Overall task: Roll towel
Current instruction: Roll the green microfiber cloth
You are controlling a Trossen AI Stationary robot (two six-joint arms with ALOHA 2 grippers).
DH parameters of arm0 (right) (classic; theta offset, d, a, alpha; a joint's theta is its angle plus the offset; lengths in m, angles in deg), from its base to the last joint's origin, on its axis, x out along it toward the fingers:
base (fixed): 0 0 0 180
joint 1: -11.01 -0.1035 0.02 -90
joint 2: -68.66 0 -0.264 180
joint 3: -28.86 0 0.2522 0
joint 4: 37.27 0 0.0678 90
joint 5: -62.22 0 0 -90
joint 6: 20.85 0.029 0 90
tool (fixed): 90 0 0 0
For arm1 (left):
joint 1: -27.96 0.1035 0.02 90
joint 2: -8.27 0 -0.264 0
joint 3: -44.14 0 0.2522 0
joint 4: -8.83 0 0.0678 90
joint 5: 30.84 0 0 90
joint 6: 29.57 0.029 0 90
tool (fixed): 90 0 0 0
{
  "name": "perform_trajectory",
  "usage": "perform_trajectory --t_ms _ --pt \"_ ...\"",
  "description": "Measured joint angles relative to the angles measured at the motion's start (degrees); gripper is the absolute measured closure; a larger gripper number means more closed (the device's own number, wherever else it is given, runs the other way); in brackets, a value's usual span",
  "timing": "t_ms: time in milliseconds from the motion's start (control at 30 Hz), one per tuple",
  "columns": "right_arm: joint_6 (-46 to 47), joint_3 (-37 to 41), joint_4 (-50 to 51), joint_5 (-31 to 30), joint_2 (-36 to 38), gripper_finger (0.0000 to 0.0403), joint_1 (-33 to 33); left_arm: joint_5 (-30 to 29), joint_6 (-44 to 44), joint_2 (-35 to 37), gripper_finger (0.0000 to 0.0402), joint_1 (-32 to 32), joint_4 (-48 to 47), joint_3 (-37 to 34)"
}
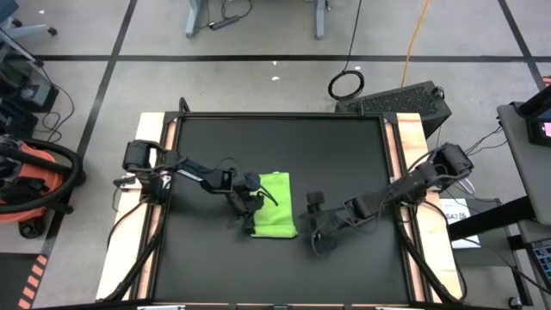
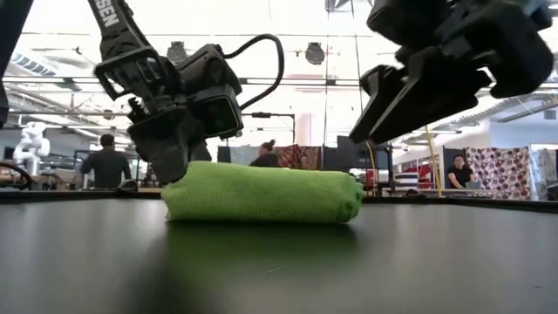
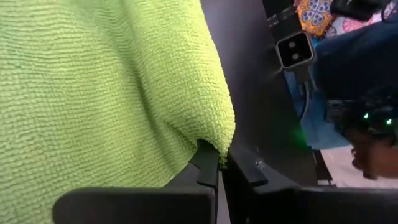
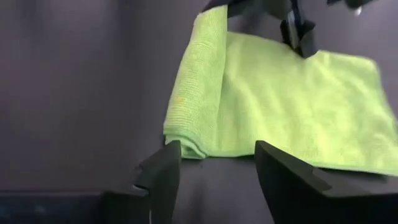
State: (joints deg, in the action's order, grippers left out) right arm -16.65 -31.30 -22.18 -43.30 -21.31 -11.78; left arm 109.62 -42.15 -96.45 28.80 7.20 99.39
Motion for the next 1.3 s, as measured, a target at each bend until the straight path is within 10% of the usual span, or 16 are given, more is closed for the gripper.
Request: perform_trajectory --t_ms 1300 --pt "-9.66 -2.77 -6.44 -12.49 -14.05 0.0238 -4.51 -2.59 -11.09 -0.62 0.0391 -0.25 -1.21 0.01"
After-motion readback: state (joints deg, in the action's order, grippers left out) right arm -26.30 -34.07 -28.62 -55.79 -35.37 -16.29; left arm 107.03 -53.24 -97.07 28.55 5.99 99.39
